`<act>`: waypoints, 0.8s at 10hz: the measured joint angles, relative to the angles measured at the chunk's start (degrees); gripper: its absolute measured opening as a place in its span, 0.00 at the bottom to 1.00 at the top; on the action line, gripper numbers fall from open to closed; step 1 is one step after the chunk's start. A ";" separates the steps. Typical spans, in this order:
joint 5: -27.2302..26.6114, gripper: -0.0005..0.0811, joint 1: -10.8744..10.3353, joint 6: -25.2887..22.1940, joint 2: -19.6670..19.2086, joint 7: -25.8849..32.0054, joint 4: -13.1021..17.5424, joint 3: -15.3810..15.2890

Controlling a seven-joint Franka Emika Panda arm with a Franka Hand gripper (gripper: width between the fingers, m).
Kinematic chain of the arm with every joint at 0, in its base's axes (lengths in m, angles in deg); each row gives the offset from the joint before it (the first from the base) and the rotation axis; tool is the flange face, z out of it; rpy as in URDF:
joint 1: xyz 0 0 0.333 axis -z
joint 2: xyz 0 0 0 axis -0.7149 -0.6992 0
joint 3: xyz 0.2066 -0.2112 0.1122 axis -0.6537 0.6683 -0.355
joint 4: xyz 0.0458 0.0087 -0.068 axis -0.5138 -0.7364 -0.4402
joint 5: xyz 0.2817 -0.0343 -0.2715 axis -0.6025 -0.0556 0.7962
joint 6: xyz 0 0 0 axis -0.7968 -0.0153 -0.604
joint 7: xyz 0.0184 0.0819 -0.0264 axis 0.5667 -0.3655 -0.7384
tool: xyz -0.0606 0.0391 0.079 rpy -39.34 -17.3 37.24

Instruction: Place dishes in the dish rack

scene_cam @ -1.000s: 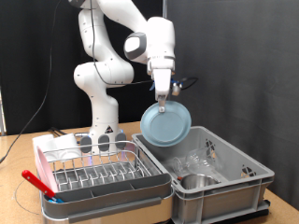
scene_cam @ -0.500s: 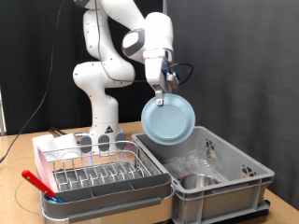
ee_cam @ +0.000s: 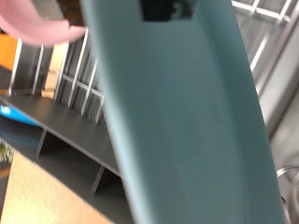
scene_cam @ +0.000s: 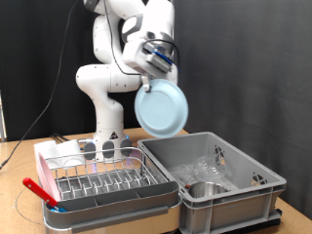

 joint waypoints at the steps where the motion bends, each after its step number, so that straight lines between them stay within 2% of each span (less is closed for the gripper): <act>1: -0.75 0.05 -0.14 -3.30 1.42 2.82 0.27 2.13; 3: -1.08 0.05 -0.31 -8.15 3.55 7.86 0.51 5.62; 4: -1.07 0.05 -0.31 -8.13 3.43 7.82 0.45 5.38; 5: -1.31 0.05 -0.45 -11.54 3.07 8.88 0.77 5.17; 7: -5.12 0.05 -0.86 -26.79 0.04 13.69 5.20 5.59; 8: -6.84 0.05 -0.79 -32.02 -2.43 15.54 8.09 6.43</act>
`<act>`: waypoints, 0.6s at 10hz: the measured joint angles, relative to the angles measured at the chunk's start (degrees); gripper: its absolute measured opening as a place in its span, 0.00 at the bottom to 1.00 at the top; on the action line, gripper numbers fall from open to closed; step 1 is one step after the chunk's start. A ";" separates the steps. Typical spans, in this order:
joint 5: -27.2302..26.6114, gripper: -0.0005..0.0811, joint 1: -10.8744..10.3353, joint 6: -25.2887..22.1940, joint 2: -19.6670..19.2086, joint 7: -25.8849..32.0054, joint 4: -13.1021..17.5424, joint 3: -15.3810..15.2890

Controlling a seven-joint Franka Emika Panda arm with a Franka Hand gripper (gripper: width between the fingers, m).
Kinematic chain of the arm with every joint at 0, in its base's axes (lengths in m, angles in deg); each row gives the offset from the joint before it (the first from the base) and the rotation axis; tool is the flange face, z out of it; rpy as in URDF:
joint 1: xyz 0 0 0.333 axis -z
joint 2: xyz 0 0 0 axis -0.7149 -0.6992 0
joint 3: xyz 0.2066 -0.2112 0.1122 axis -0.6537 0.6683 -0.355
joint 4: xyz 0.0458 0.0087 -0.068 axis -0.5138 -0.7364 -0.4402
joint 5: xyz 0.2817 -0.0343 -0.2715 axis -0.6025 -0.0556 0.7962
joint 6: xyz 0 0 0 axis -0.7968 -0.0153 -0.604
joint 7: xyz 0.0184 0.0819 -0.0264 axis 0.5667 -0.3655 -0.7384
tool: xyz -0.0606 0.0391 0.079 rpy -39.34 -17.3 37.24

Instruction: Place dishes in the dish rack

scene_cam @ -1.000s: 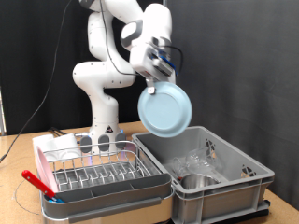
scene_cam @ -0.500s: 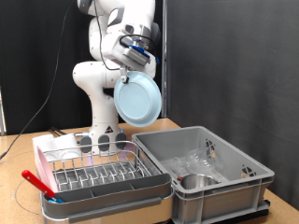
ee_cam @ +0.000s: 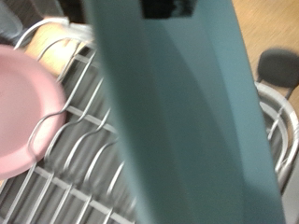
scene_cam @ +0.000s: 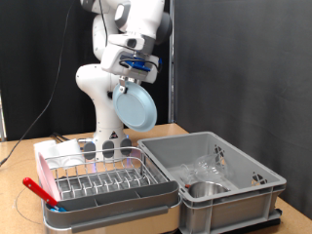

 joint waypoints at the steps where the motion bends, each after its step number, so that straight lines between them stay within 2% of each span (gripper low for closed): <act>1: -0.85 0.05 0.27 -2.72 -2.48 0.89 2.48 1.09; 3: -0.95 0.05 1.30 -4.04 -6.31 1.47 6.00 2.99; 4: -0.94 0.05 1.23 -3.94 -6.23 1.47 5.83 2.89; 5: 2.24 0.05 1.41 -2.94 -6.07 1.25 5.40 2.18; 6: 8.27 0.05 1.91 -1.32 -6.03 0.17 4.61 0.37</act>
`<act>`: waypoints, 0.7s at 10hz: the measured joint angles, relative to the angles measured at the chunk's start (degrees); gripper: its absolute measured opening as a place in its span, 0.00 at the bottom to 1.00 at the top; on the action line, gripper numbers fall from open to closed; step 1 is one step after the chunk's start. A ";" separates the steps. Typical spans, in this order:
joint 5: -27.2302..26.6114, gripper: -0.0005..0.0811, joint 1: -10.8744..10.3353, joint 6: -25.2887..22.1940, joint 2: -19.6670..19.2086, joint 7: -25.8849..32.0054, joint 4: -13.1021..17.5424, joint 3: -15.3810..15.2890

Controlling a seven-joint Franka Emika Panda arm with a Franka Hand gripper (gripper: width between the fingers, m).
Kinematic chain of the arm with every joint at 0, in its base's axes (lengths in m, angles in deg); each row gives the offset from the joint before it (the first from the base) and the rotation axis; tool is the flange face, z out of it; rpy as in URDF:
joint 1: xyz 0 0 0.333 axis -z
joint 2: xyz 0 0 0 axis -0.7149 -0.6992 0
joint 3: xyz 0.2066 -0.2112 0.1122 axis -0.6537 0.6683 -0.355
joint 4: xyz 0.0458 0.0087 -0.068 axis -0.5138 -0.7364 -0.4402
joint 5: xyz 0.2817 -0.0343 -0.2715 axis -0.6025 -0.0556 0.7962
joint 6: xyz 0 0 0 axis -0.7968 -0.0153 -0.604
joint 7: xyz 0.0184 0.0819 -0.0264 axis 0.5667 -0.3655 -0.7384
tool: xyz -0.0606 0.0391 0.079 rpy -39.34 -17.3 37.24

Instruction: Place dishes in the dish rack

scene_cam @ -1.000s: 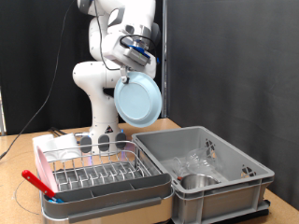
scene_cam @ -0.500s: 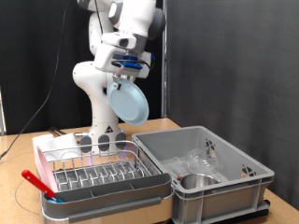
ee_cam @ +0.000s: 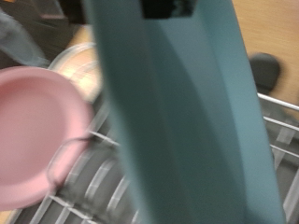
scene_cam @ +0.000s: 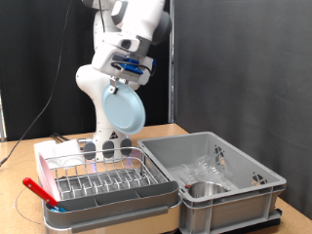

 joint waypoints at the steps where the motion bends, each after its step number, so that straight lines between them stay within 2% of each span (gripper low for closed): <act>1: 5.52 0.05 0.82 0.65 -0.22 -1.72 -0.34 -1.93; 3: 11.75 0.05 2.38 -0.59 -1.75 -1.80 0.20 -3.87; 4: 12.66 0.05 2.78 -2.65 -4.59 -0.99 2.09 -4.23; 5: 12.45 0.05 2.77 -1.71 -4.34 -1.31 1.83 -4.16; 6: 12.52 0.05 3.00 -1.00 -3.96 -5.20 1.45 -4.32; 7: 12.61 0.05 3.62 -1.29 -3.77 -12.00 1.11 -5.19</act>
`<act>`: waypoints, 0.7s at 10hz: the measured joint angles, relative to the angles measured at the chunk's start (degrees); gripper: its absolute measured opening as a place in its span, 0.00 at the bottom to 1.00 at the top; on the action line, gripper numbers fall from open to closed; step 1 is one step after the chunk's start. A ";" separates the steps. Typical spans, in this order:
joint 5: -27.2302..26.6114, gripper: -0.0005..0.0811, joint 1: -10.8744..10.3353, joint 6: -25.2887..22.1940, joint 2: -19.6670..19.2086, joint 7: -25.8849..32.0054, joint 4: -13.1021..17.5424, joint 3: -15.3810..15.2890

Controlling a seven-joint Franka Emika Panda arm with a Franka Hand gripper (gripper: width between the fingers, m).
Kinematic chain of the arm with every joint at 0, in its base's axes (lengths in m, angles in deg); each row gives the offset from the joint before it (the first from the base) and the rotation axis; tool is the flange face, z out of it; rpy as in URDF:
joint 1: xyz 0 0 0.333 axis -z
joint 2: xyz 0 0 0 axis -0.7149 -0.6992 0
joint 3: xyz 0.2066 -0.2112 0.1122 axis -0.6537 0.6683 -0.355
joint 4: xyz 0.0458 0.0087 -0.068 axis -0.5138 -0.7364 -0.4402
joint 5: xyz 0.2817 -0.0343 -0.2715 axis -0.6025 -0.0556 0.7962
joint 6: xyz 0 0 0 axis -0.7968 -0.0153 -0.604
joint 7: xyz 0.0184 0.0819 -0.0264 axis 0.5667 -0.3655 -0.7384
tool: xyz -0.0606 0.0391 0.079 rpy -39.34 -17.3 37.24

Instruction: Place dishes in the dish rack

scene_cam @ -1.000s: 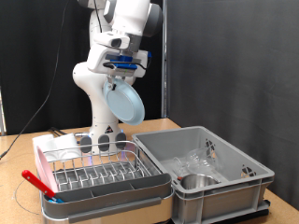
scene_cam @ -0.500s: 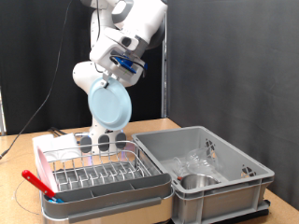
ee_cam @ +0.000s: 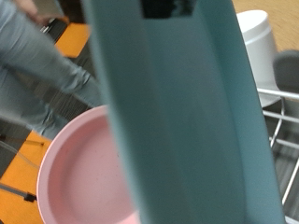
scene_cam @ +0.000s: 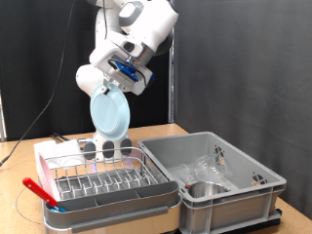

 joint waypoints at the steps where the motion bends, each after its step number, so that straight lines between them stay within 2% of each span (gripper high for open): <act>1: -0.03 0.05 0.87 -1.76 -0.05 -5.71 0.09 -1.11; 3: -1.60 0.05 2.68 -5.05 -1.10 -15.89 1.57 -2.10; 5: -3.91 0.05 4.50 -1.28 -2.56 -26.07 2.25 -1.80; 7: -3.70 0.05 4.41 -1.68 -2.56 -23.79 2.15 -2.00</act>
